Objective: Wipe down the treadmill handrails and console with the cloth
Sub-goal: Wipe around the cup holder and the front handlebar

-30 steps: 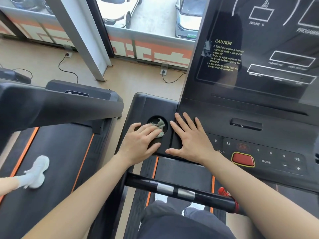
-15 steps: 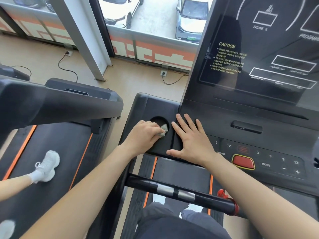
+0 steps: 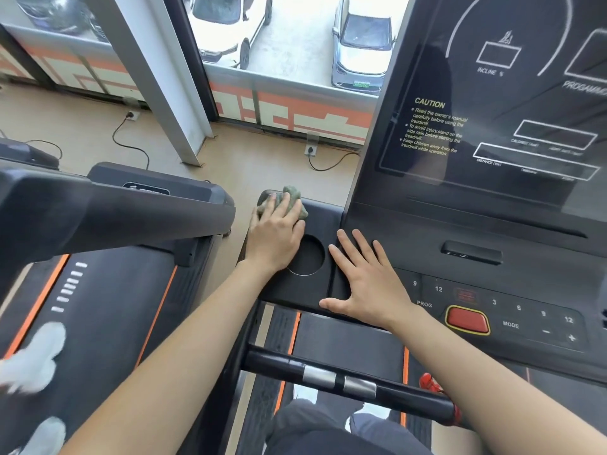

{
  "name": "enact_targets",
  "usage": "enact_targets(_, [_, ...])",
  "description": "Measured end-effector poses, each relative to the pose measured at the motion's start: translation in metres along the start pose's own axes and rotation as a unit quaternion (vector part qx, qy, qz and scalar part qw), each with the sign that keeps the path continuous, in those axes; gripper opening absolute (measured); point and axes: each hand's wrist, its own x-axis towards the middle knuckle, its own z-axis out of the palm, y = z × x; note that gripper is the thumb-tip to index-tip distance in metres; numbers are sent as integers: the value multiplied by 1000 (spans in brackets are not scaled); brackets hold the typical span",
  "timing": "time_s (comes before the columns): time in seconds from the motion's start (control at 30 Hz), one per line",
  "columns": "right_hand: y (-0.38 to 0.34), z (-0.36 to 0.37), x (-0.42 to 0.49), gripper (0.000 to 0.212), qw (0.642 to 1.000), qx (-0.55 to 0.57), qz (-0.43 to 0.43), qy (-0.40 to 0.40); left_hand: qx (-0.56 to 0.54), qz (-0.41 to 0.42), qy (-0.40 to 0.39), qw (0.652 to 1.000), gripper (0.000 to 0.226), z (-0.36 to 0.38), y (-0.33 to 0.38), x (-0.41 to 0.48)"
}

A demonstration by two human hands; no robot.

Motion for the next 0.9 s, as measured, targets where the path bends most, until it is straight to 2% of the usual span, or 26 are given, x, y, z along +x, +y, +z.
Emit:
enact_targets(0.2, [-1,-4,0,108,1000,2,-2,2,-60,159,-65,983,51,7,27,21])
enact_targets(0.33, [-3,0,-6,103,999,-7,-1,44,-96,206,-78,971,47,6,15,18])
enact_targets(0.47, [-7,7,-14,101,997,-12,15,78,-115,233,-68,963,42,7,4,-10])
enact_targets(0.63, [-7,9,-19,98,995,-18,22,100,-143,206,-69,966,44,15,2,-64])
enact_targets(0.9, [-5,11,-27,104,997,-21,28,73,-105,234,22,966,36,19,3,-141])
